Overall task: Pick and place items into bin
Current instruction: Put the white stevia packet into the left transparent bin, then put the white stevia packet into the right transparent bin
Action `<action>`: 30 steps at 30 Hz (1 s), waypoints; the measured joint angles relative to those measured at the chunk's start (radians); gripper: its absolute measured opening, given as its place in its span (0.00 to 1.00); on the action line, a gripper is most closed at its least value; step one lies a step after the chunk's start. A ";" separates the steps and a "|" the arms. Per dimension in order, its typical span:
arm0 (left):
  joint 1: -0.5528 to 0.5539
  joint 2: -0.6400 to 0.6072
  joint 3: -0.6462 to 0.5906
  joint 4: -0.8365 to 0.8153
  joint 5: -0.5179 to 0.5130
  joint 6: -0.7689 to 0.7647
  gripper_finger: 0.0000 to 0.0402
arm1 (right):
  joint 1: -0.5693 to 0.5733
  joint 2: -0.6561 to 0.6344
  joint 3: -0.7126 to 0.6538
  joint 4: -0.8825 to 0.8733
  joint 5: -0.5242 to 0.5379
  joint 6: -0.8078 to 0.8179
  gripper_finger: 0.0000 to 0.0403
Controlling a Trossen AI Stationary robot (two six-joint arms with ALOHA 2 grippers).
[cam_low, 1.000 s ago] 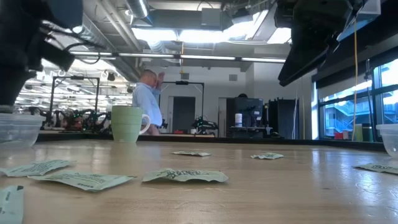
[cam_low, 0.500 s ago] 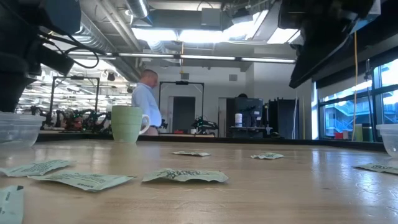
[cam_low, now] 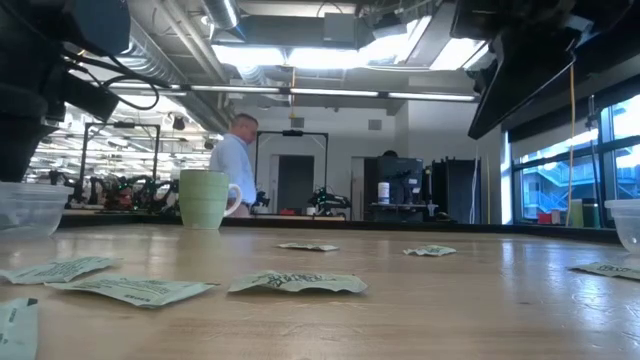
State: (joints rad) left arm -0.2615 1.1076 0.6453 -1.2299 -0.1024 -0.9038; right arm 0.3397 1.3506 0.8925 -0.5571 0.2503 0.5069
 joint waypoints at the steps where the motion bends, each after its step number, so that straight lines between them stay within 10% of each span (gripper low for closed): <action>1: 0.000 0.000 0.000 0.003 0.000 -0.002 0.14 | -0.007 0.000 0.000 0.000 0.001 -0.014 0.40; 30: 0.000 0.000 0.009 -0.004 -0.045 -0.018 0.19 | -0.149 0.000 0.000 0.004 0.025 -0.249 0.40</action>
State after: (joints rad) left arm -0.2611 1.1076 0.6541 -1.2335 -0.1471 -0.9220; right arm 0.1907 1.3506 0.8925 -0.5530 0.2749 0.2575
